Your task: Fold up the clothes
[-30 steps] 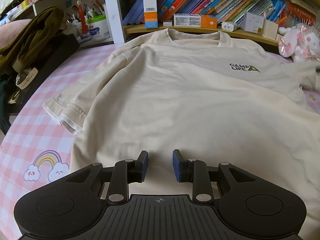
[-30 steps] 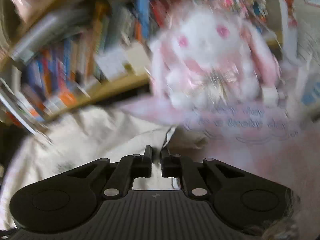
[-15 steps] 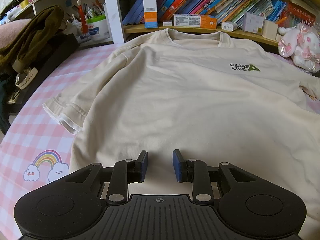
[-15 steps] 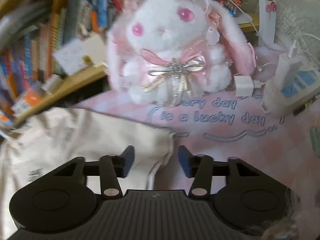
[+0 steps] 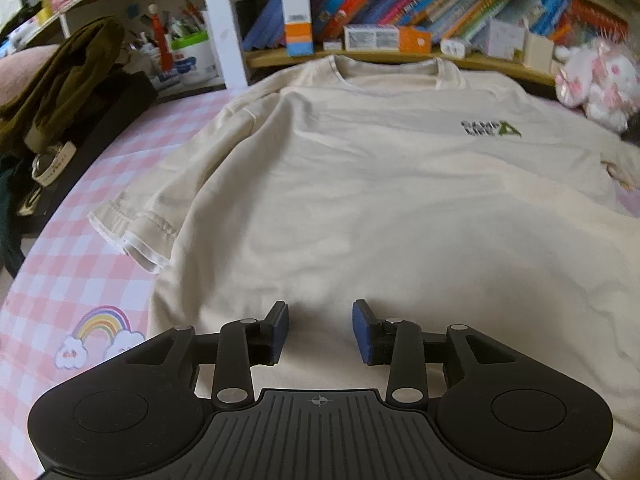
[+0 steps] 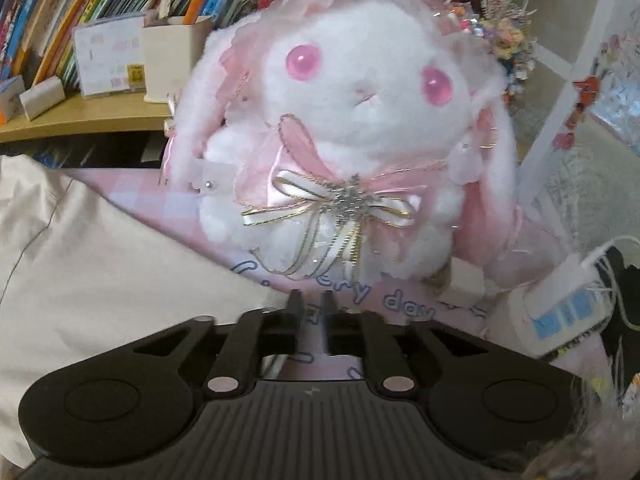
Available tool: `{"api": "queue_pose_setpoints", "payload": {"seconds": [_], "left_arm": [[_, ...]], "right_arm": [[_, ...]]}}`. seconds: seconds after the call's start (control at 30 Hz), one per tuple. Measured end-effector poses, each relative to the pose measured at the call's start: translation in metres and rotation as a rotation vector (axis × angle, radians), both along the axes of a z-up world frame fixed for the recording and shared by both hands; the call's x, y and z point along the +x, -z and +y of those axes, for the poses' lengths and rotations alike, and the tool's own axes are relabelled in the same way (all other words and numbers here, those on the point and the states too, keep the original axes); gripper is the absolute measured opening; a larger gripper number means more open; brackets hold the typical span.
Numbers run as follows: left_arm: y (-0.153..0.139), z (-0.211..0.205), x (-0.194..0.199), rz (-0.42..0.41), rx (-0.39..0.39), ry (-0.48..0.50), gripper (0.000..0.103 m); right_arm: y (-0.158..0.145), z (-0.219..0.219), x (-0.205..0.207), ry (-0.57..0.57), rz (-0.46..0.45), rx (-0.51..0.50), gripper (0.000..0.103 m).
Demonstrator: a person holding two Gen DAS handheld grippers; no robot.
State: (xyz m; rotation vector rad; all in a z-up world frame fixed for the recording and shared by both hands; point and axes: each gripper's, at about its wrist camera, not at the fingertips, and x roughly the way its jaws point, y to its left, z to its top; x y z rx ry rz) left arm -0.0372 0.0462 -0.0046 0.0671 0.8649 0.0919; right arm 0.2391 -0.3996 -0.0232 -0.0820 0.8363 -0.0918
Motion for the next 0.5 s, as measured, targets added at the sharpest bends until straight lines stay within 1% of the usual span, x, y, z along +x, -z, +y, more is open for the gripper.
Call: {"api": "queue_pose_setpoints", "payload": {"seconds": [0.07,0.13,0.23,0.33,0.4,0.5], "left_arm": [[-0.012,0.006,-0.004,-0.044,0.004,0.008,0.036],[-0.020,0.020,-0.004,-0.076,0.008,-0.012,0.036],[-0.027,0.048,-0.001,-0.110,0.008,-0.072,0.036],[-0.028,0.084,0.004,-0.142,-0.040,-0.166,0.036],[-0.025,0.107,0.009,-0.149,-0.077,-0.222,0.036],[-0.014,0.144,0.022,-0.137,-0.106,-0.290,0.035]], "right_arm": [[-0.012,-0.002,-0.018,0.000,-0.040,0.077,0.028],[-0.023,0.003,-0.039,-0.030,-0.068,0.110,0.028],[-0.033,0.022,-0.070,-0.092,-0.076,0.149,0.030],[-0.039,0.046,-0.102,-0.153,-0.071,0.201,0.034],[-0.040,0.068,-0.125,-0.188,-0.062,0.210,0.035],[-0.036,0.104,-0.164,-0.236,-0.034,0.183,0.035]]}}
